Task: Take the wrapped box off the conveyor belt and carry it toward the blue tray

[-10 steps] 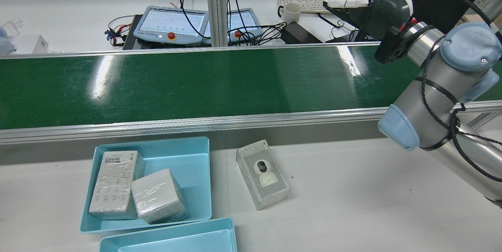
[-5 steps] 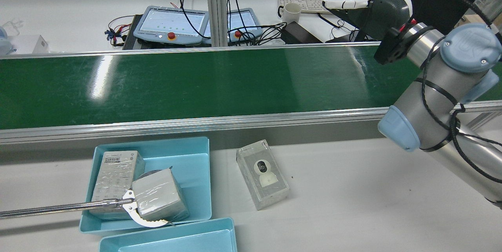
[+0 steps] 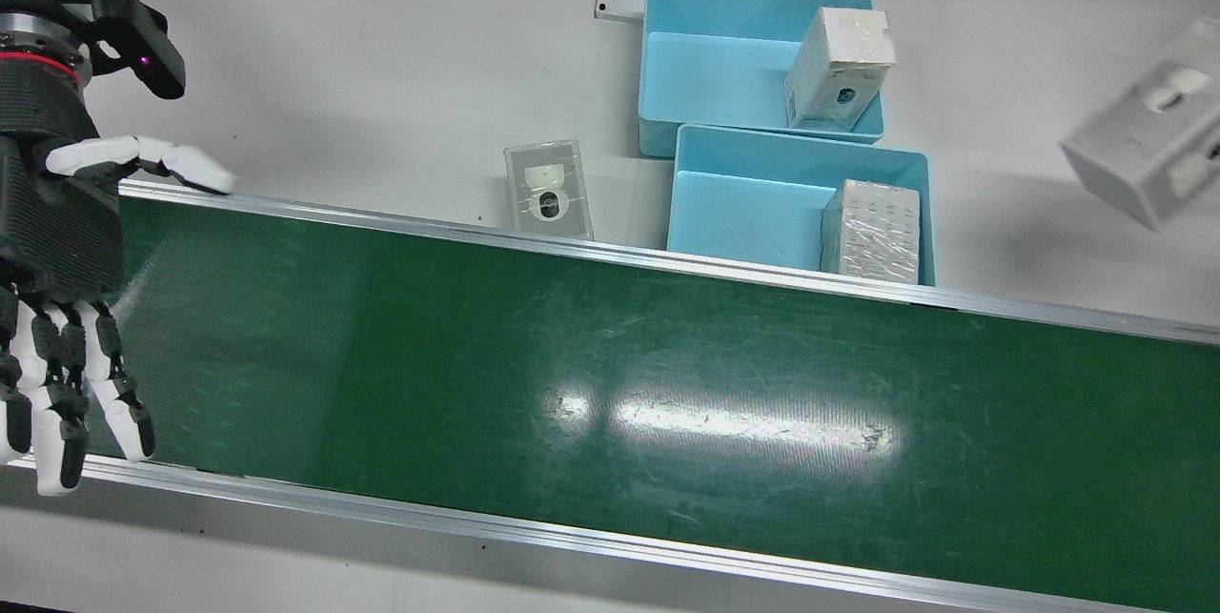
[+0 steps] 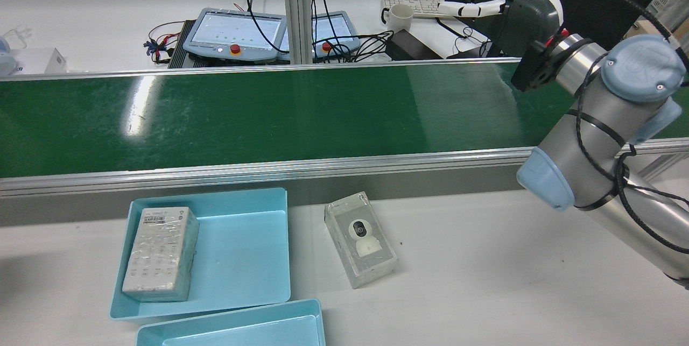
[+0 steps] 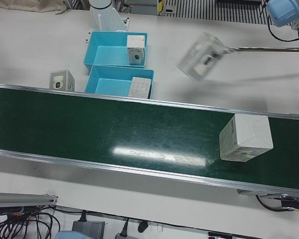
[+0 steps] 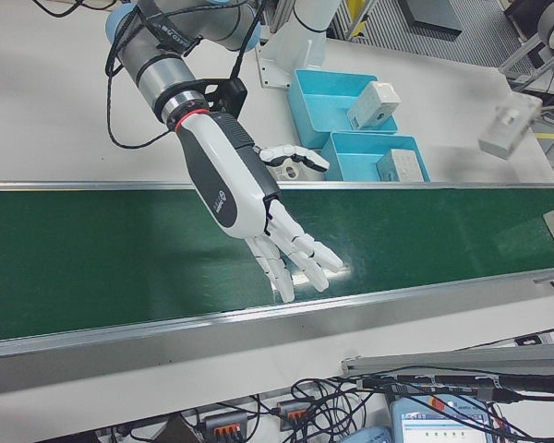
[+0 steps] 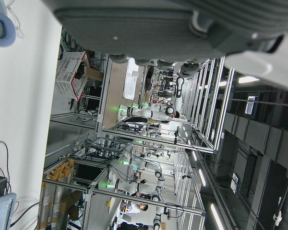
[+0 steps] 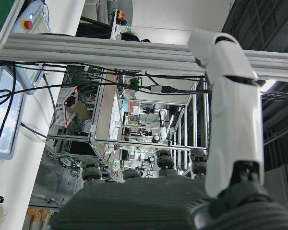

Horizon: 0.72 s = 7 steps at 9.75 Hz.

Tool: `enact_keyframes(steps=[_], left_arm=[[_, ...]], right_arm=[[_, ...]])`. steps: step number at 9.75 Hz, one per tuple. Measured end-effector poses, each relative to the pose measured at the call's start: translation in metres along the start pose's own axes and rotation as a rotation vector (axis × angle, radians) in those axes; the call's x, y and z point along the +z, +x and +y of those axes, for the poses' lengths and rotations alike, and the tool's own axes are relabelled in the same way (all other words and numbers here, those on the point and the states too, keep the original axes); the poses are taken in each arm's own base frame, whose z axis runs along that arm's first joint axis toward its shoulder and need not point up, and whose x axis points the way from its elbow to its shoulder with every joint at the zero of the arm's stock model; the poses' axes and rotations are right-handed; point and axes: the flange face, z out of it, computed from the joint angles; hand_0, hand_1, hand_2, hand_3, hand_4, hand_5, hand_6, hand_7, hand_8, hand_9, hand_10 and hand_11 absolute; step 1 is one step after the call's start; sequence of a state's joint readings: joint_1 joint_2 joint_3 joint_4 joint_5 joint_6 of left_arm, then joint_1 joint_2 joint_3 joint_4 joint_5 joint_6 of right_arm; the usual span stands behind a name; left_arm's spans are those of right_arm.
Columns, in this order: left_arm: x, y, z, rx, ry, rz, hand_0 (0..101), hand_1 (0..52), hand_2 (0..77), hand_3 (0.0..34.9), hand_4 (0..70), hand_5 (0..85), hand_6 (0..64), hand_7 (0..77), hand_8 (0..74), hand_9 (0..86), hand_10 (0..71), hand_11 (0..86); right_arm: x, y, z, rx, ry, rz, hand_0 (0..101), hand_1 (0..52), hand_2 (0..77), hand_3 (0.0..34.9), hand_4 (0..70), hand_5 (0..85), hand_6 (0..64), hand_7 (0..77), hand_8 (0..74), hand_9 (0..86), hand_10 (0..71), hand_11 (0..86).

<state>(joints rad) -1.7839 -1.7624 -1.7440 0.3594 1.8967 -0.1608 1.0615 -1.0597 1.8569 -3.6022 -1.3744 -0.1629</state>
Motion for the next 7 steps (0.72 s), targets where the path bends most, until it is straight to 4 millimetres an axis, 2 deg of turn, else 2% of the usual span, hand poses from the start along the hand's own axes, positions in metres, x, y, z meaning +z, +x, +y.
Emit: enact_keyframes(steps=[1, 4, 7], left_arm=[[0.000, 0.000, 0.000, 0.000, 0.000, 0.000, 0, 0.0, 0.5, 0.0, 0.5, 0.5, 0.5, 0.5, 0.5, 0.0, 0.0, 0.0], [0.000, 0.000, 0.000, 0.000, 0.000, 0.000, 0, 0.0, 0.5, 0.0, 0.5, 0.5, 0.5, 0.5, 0.5, 0.5, 0.5, 0.0], [0.000, 0.000, 0.000, 0.000, 0.000, 0.000, 0, 0.0, 0.5, 0.0, 0.5, 0.5, 0.5, 0.5, 0.5, 0.0, 0.5, 0.0]], right_arm=[[0.001, 0.004, 0.001, 0.000, -0.002, 0.005, 48, 22.4, 26.7, 20.1, 0.0, 10.4, 0.0, 0.5, 0.0, 1.1, 4.4, 7.6], [0.002, 0.018, 0.004, 0.001, -0.007, 0.025, 50, 24.0, 29.5, 19.3, 3.8, 11.5, 0.0, 0.5, 0.0, 1.1, 3.3, 7.6], [0.002, 0.021, 0.003, 0.002, -0.006, 0.030, 52, 25.1, 33.3, 18.3, 6.0, 13.1, 0.0, 0.5, 0.0, 1.1, 3.8, 7.6]])
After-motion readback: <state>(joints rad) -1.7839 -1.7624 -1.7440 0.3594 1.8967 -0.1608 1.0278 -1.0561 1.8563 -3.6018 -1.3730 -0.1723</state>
